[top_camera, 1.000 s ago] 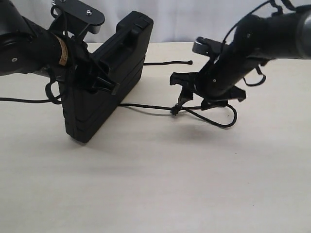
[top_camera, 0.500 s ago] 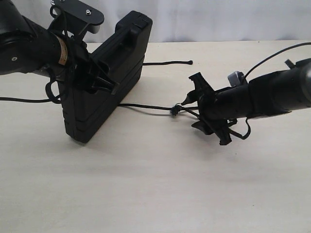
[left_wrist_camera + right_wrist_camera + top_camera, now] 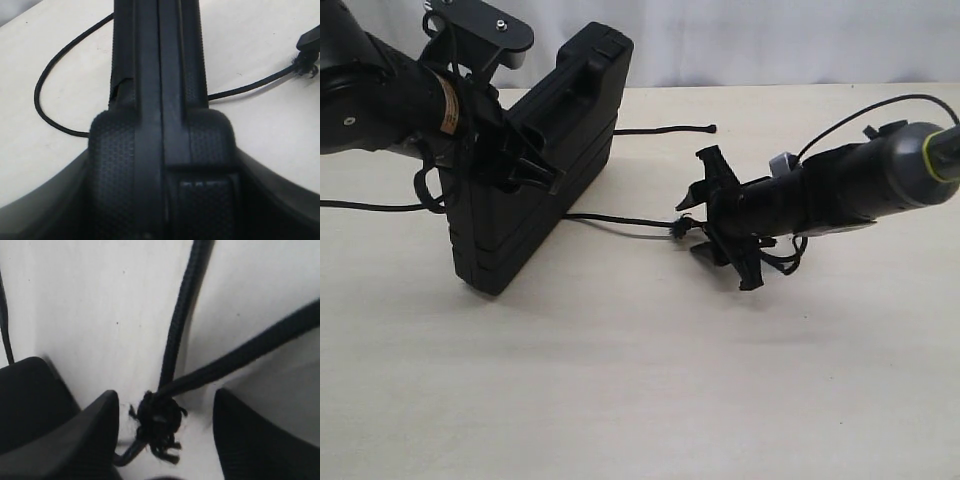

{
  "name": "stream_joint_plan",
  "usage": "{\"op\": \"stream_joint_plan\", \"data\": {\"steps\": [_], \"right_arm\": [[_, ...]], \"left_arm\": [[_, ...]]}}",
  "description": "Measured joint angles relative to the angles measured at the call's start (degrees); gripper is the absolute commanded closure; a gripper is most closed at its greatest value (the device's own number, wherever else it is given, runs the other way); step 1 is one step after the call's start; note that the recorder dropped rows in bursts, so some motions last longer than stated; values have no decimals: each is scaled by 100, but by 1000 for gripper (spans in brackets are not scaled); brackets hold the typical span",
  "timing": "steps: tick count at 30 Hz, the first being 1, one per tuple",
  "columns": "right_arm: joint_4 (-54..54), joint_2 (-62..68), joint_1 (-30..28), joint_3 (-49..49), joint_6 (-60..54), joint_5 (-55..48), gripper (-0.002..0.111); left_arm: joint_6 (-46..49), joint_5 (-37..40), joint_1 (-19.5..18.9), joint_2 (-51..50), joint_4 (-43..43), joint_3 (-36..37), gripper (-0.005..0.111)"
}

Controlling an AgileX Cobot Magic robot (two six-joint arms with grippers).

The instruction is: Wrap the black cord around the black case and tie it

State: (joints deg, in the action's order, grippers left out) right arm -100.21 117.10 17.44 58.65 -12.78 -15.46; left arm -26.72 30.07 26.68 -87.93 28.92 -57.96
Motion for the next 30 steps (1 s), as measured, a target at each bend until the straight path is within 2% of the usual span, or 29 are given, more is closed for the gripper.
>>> {"op": "stream_joint_plan", "data": {"steps": [4,5,9,13,16,20,24,30], "right_arm": [[-11,138,0,136,37,269,101],[-11,164,0,136,74,353,104],[-11,176,0,136,55,468,104],[-11,124,10,136,-791,648,104],[-11,-74,14,136,-1965,1142,104],[-11,-451,14,136,-4103,1546,104],[-11,-792,14,51,-6076,1116,104],[-11,-1331,14,-358,-7967,815,104]], "left_arm": [[0,0,0,0,-25,-10,107],[0,0,0,0,-34,-10,107],[0,9,0,0,-34,-10,107],[0,20,0,0,-49,-10,107],[0,20,0,0,-49,-10,107],[0,31,0,0,-49,-10,107],[10,31,0,0,-49,-10,107],[37,81,0,0,0,-10,107]]}}
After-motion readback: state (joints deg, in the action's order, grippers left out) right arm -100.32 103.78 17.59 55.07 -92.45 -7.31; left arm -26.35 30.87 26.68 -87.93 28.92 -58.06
